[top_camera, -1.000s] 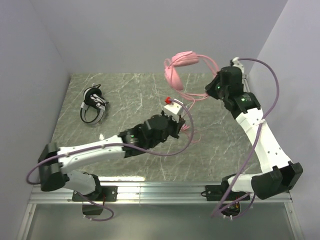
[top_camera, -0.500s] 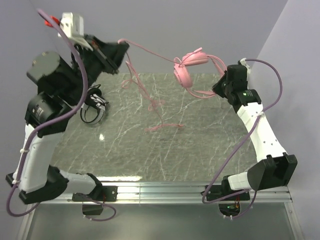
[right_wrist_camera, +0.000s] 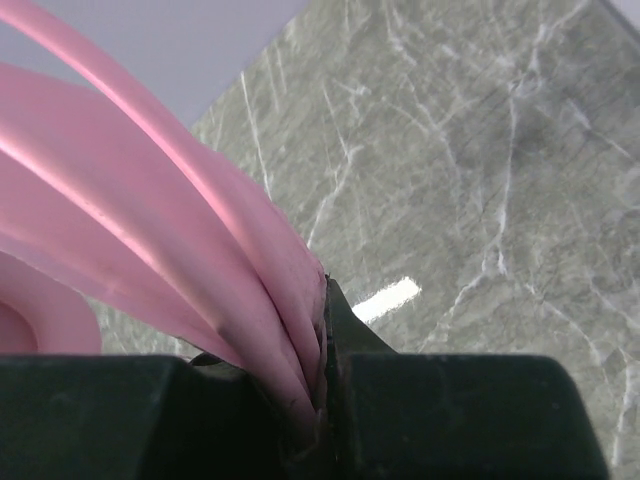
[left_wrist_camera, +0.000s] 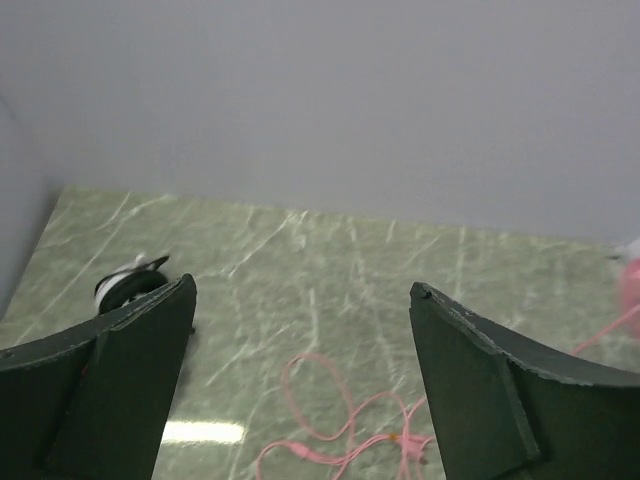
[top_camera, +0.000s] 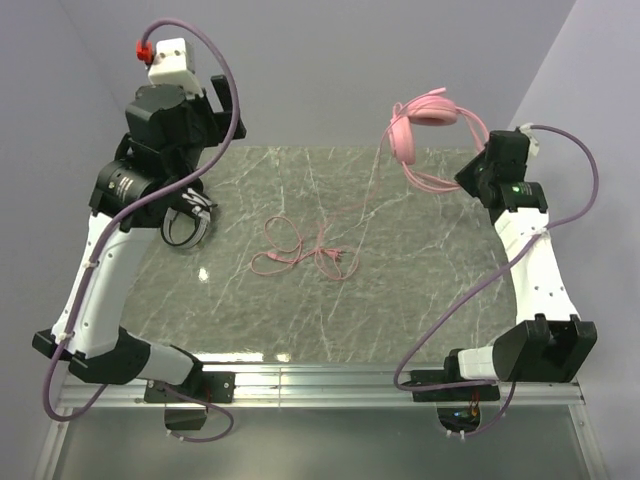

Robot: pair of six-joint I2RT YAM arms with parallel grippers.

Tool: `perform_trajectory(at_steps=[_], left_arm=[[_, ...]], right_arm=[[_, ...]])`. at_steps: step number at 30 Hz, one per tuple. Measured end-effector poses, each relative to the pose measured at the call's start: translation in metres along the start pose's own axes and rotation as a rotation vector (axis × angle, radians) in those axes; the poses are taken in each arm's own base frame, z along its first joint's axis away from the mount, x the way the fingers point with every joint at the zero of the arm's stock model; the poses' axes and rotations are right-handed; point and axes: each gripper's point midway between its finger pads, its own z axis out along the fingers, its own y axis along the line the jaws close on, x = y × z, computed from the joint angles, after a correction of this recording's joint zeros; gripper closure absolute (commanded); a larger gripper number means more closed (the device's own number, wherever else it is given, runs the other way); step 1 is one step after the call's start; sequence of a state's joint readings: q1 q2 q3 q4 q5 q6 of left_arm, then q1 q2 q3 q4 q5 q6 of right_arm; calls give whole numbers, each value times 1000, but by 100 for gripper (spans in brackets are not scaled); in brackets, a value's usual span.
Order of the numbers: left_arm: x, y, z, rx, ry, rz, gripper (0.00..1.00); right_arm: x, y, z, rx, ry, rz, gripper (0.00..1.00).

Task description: Wrap the headphones

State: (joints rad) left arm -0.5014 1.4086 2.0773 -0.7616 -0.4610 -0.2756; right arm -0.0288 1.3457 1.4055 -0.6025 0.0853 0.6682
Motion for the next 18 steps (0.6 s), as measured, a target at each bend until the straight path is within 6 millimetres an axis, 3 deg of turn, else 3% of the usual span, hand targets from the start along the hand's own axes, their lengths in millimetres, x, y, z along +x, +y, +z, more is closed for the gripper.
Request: perform_trajectory(at_steps=[2, 4, 6, 8, 13, 16, 18], left_arm=[[23, 8, 6, -21, 46, 13, 11], [63, 7, 8, 30, 128, 29, 4], [106, -7, 8, 136, 201, 15, 2], [165, -18, 2, 244, 301, 4, 2], [269, -23, -6, 310, 507, -56, 1], [309, -21, -5, 291, 570, -145, 1], [323, -20, -4, 271, 584, -203, 1]], right_arm=[[-6, -3, -3, 0, -14, 15, 100], [-13, -4, -9, -6, -35, 24, 100], [-16, -2, -14, -16, -46, 24, 100], [-18, -1, -19, -24, -55, 24, 100], [-23, -4, -27, -23, -70, 29, 100], [-29, -13, -30, -9, -81, 49, 100], [-33, -18, -33, -3, -93, 61, 100]])
